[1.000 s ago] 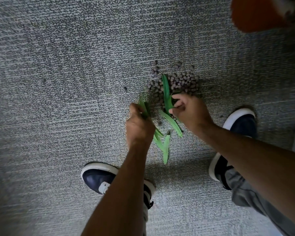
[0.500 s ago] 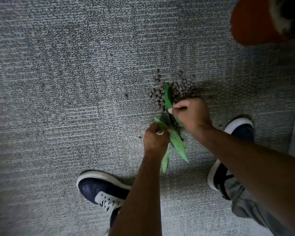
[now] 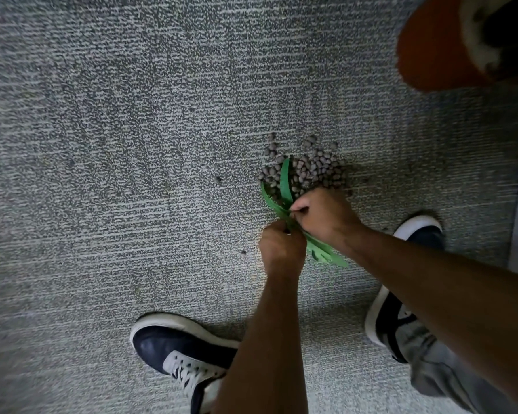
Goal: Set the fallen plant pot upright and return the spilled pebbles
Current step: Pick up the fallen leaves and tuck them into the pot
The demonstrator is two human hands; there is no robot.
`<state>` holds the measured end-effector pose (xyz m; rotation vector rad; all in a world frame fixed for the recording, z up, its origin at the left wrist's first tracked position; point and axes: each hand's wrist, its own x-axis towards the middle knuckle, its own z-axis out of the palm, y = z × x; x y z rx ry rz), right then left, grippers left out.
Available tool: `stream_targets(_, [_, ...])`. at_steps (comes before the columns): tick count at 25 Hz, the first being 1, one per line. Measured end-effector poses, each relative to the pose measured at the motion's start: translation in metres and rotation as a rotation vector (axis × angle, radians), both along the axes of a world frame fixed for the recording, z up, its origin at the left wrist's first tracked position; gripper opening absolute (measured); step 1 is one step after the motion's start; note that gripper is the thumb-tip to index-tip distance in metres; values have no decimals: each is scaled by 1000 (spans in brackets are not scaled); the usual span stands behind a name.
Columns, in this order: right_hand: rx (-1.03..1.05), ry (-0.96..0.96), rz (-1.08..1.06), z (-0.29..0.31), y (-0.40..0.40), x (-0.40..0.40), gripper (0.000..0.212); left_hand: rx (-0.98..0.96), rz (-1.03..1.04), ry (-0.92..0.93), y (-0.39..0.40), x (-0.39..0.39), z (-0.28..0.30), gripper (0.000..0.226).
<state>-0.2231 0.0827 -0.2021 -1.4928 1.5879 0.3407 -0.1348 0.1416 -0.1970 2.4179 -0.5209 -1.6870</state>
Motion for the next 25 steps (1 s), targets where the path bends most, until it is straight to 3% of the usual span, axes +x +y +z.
stream_targets(11, [-84, -70, -31, -2, 5, 0, 13, -15, -103, -52, 9, 17, 11, 18])
stream_targets(25, [-278, 176, 279, 7, 5, 30, 10, -12, 75, -76, 41, 33, 35, 16])
